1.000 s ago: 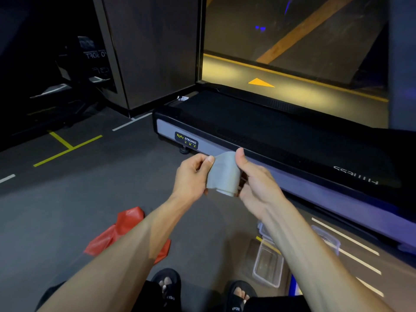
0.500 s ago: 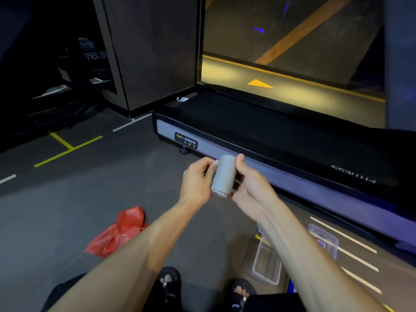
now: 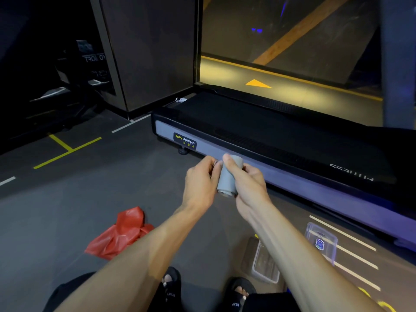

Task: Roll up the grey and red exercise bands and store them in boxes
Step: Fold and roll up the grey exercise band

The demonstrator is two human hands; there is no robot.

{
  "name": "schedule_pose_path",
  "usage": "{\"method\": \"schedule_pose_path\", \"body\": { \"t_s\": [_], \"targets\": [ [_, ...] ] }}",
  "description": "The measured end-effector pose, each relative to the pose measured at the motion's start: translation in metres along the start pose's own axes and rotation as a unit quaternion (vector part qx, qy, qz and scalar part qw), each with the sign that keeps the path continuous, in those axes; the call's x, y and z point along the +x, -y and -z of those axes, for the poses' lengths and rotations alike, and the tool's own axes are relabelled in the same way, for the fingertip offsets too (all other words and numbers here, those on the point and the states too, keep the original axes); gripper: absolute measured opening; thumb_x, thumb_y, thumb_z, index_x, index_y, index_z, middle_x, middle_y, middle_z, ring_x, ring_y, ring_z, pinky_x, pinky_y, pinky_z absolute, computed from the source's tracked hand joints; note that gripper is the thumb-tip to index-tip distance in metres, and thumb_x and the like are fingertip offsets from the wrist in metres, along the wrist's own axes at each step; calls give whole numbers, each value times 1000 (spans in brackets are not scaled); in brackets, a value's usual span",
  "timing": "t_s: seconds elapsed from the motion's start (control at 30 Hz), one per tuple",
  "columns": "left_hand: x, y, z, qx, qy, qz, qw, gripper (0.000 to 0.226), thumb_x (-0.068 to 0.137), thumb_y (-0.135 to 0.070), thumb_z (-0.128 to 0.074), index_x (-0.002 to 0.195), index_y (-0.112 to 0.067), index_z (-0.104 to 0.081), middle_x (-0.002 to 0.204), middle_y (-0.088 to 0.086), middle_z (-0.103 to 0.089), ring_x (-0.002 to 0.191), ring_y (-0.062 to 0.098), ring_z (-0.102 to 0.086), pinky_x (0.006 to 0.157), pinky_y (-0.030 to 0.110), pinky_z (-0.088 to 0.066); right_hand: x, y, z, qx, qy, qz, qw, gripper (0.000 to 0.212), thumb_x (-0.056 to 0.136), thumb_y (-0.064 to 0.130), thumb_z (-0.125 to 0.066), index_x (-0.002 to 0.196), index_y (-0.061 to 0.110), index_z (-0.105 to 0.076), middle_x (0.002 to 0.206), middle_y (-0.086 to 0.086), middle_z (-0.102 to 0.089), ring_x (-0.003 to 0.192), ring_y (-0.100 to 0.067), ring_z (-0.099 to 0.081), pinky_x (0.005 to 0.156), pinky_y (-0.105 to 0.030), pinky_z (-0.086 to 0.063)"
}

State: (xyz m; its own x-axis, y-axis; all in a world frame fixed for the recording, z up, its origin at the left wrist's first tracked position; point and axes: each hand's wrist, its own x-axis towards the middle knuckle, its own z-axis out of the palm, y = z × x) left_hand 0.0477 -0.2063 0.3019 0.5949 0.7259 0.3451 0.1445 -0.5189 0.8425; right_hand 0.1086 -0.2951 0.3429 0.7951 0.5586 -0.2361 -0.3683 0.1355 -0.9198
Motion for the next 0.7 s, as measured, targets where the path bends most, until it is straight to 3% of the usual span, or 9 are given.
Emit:
{"method": "schedule_pose_path", "body": {
  "t_s": [0.1,0.23,0.37,0.43,0.5,0.6,0.7],
  "targets": [
    [1,2,1,11,-10,-6,1000,31,103,-33,-53,78,-15,-57,67,2,-60,63,21,-53,56,35,-42,1,-1,4,2,1,6,1000,45,88,27,-78,108,-13,-68,98,-20,-75,87,-22,-71,83,-39,-60],
    [1,1,0,6,-21,2,1000,32,103,-37,-54,78,-17,-57,66,3,-60,64,24,-54,59,38,-45,2,3,10,29,13,-30,999,37,93,31,-72,107,-3,-71,106,-17,-76,92,-20,-73,87,-41,-61],
    [6,1,-4,-79,-21,72,994,29,100,-41,-59,80,-20,-64,71,1,-68,65,19,-60,64,42,-53,2,5,16,19,23,-76,997,44,94,42,-67,118,5,-69,117,-16,-73,110,-29,-70,77,-46,-63],
    [8,-2,-4,-183,7,135,974,35,99,-44,-60,82,-14,-64,72,8,-65,64,21,-56,54,44,-52,2,7,18,22,37,-73,996,44,95,43,-65,117,6,-69,119,-17,-72,109,-30,-70,81,-51,-61],
    [8,-7,0,-275,36,191,942,40,99,-45,-61,87,-6,-65,71,9,-59,65,21,-54,50,32,-46,1,9,17,24,55,-58,996,45,93,44,-64,115,4,-70,119,-21,-72,106,-32,-71,91,-55,-57],
    [10,-12,5,-326,60,238,913,46,97,-49,-63,97,-3,-68,81,10,-66,75,25,-60,68,41,-48,-1,8,16,23,67,-38,997,56,85,44,-66,120,0,-68,123,-23,-70,115,-37,-67,100,-60,-52],
    [10,-13,9,-345,70,252,902,36,97,-49,-63,96,-13,-69,86,9,-68,79,24,-63,73,44,-51,0,7,16,27,51,-35,998,45,95,34,-65,120,-2,-68,124,-26,-68,108,-33,-68,103,-58,-51]
  ]
}}
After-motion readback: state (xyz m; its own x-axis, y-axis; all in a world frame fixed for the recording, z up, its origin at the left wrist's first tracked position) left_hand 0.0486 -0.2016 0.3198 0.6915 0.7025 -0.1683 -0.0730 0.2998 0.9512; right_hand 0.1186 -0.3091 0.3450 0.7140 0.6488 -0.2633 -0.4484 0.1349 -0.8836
